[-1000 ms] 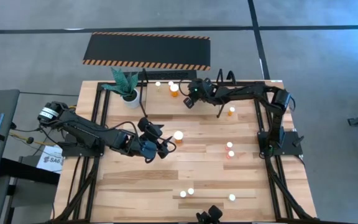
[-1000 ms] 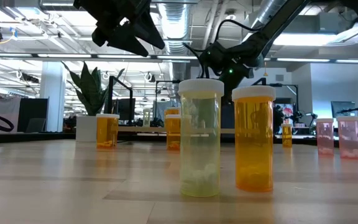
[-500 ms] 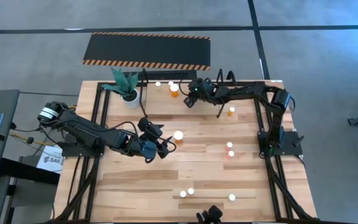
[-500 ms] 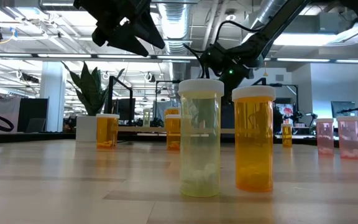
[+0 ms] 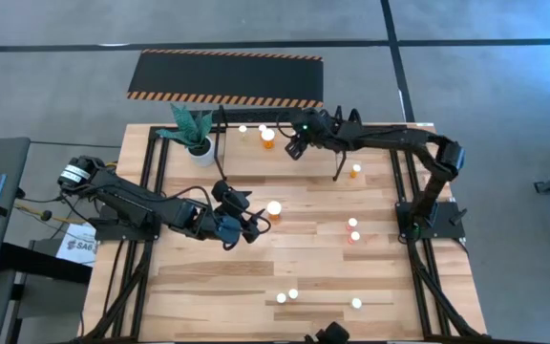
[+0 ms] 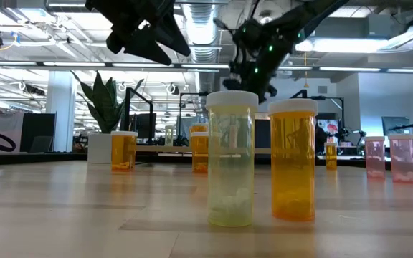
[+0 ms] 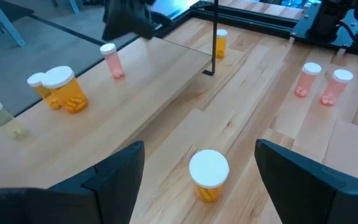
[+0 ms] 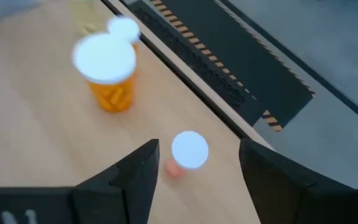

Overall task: Pick and place medicine bottles onto shelf by color
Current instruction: Put the bottom pink pill bottle on the shelf aligned with the other pink pill bottle

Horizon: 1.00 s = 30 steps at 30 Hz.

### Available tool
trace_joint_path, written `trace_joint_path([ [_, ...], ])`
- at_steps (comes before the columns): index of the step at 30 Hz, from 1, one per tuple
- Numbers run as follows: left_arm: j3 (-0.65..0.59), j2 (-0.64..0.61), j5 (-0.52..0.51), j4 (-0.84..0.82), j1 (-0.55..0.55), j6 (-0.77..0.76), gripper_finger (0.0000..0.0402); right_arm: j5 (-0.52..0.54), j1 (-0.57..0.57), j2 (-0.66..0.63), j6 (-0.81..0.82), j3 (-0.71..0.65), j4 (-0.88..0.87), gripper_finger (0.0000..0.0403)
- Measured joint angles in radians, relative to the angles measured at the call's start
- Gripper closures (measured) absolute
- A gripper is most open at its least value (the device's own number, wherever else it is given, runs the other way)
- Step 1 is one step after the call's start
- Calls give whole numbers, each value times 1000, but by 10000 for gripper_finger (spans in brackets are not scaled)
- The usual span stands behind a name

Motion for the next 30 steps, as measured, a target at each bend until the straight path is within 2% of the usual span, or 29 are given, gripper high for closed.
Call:
trace_joint_path([
  [6,0,0,14,3,0,0,109,0,50,-113,21,35,-150,157],
  [12,0,0,66,0,1,11,109,-1,173,-240,96,45,-378,158],
  [15,0,0,134,-10,1,12,109,0,256,-288,138,46,-467,159],
  [18,0,0,245,-31,0,22,109,0,341,-327,190,46,-561,159],
  [21,0,0,376,-100,-2,-4,109,0,420,-354,269,46,-672,159],
  [23,0,0,426,-158,-3,-43,109,1,470,-366,319,46,-749,159],
  [30,0,-4,461,-422,-1,-200,109,55,613,-385,466,43,-1064,159],
])
